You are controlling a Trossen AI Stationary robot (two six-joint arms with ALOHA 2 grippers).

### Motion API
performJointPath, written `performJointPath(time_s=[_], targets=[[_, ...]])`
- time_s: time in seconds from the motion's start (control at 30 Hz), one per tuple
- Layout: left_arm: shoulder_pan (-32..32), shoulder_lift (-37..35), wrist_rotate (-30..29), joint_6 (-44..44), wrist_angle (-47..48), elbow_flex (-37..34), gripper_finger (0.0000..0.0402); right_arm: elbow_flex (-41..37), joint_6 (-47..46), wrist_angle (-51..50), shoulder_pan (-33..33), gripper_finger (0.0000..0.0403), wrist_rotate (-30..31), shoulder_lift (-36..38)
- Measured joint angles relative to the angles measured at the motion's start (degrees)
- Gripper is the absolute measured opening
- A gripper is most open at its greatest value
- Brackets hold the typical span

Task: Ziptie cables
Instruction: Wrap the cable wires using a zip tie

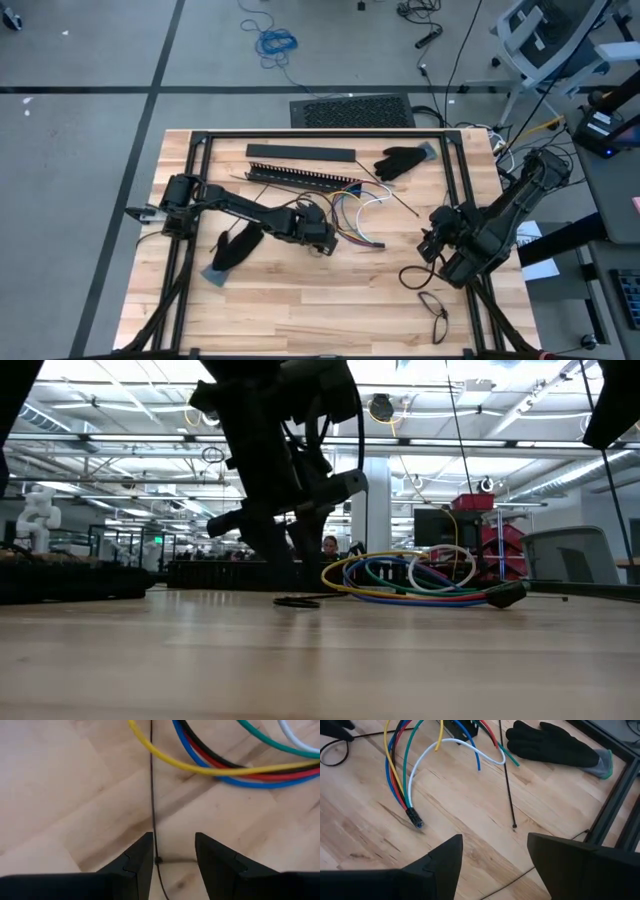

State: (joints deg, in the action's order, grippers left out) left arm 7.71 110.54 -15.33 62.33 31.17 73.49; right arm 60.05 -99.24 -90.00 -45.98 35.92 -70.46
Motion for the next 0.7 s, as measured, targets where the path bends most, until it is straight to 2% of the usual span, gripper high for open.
performJointPath(time_s=[0.27, 0.4, 0.7], targets=[[-0.64, 0.00, -0.34, -1.86, 1.69, 0.11, 0.0142, 0.00, -0.04, 0.00, 0.00, 0.0222, 0.00, -0.02], [-0.58, 0.12, -2.47, -2.72, 3.06, 0.11, 0.0142, 0.00, 0.17, 0.00, 0.00, 0.0222, 0.00, -0.02], [-0.28, 4.32, -1.96, -2.95, 1.06, 0.35, 0.0142, 0.04, 0.22, -0.02, 0.00, 0.0222, -0.04, 0.04]])
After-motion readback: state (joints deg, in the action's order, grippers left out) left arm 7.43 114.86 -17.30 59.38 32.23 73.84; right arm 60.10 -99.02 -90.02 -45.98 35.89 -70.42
